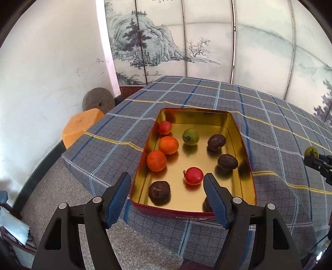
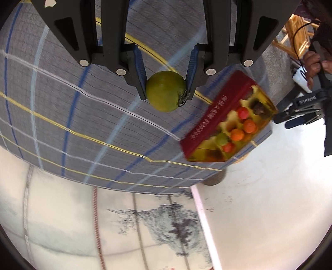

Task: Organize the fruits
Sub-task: 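Carry the green lime in the right gripper over the tin and release it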

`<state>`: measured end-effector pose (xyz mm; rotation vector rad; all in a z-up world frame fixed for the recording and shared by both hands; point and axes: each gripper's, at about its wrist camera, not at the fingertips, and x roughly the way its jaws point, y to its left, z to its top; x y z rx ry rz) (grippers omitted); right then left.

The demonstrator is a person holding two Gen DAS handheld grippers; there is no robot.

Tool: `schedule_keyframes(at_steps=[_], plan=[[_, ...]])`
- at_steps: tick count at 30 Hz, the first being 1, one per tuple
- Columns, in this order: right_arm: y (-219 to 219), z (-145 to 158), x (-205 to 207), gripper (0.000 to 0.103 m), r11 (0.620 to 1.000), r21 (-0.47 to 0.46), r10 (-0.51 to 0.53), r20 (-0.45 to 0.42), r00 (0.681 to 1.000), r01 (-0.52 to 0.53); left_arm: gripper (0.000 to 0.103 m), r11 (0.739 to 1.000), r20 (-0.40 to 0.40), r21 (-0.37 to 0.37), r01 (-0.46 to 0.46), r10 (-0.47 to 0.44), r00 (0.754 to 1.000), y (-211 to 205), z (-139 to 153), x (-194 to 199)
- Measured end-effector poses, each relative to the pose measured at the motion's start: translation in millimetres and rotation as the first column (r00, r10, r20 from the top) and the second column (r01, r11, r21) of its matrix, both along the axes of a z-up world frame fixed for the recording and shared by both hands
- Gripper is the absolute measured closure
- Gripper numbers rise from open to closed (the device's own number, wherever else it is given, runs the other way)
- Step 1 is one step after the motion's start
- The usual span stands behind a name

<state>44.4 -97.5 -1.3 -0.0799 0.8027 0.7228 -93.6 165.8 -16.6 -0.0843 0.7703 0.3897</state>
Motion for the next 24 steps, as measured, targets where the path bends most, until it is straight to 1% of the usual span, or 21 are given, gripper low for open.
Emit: schedule_keyframes(at_steps=[5, 10, 15, 18, 24], plan=[[39.4, 7.3, -3.1, 0.069, 0.997, 0.005, 0.078, 0.002, 0.997, -0.078, 0.030, 1.000, 0.005, 0.008, -0.008, 0.008, 1.000, 4.6, -0.5, -3.8], [74.7, 8.3, -3.4, 0.069, 0.989, 0.036, 0.145, -0.029, 0.989, -0.144, 0.030, 1.000, 0.012, 0.018, -0.018, 0.018, 1.000, 13.0, -0.3, -8.2], [108.6, 8.9, -5.2, 0.069, 0.980, 0.018, 0.199, -0.028, 0.980, -0.199, 0.030, 0.999, 0.016, 0.030, -0.026, 0.025, 1.000, 19.6, -0.8, -10.7], [125.3, 10.3, -3.6, 0.069, 0.974, 0.019, 0.226, -0.035, 0.973, -0.226, 0.030, 0.998, 0.018, 0.056, -0.028, 0.027, 0.999, 20.5, -1.9, -10.8], [163.9, 9.5, -2.2, 0.069, 0.961, 0.006, 0.278, -0.042, 0.960, -0.278, 0.030, 0.996, 0.017, 0.081, -0.024, 0.023, 1.000, 24.5, -3.2, -13.2]])
